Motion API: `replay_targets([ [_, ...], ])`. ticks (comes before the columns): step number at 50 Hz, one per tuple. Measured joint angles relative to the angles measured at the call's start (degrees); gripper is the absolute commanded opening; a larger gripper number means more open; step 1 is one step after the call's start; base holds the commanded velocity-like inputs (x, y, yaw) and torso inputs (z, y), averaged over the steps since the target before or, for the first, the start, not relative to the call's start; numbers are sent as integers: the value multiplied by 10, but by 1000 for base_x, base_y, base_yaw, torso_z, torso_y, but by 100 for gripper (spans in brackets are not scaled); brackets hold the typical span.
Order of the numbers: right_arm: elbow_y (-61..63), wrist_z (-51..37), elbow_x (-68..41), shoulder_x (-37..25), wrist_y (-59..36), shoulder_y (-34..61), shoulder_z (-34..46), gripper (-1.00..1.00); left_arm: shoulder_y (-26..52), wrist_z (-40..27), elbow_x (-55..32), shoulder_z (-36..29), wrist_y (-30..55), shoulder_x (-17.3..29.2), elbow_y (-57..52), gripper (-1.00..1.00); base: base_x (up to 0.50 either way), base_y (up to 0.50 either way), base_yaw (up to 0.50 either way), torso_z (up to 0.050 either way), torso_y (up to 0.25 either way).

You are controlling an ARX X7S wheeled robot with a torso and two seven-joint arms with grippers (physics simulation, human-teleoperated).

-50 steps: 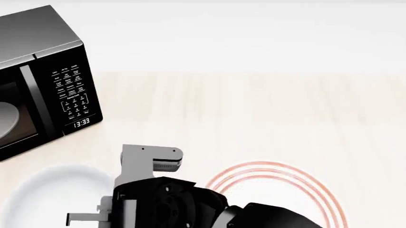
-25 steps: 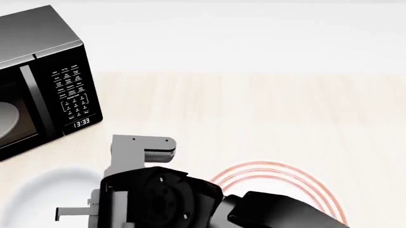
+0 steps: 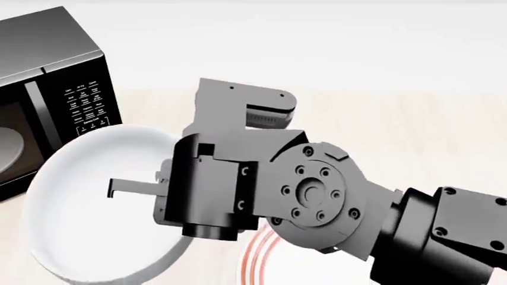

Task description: Put the white bowl to the right of the plate.

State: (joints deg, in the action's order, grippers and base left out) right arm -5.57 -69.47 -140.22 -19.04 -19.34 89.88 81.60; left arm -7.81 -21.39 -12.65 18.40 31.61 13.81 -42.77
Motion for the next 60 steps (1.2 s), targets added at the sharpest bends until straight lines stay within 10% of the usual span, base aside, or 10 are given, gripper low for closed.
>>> replay_targets([
  [60,-305,85,-56,-184,-149,62,-14,-100,36,-30,8,-36,39,19,17,100,0,0,0,0,1],
])
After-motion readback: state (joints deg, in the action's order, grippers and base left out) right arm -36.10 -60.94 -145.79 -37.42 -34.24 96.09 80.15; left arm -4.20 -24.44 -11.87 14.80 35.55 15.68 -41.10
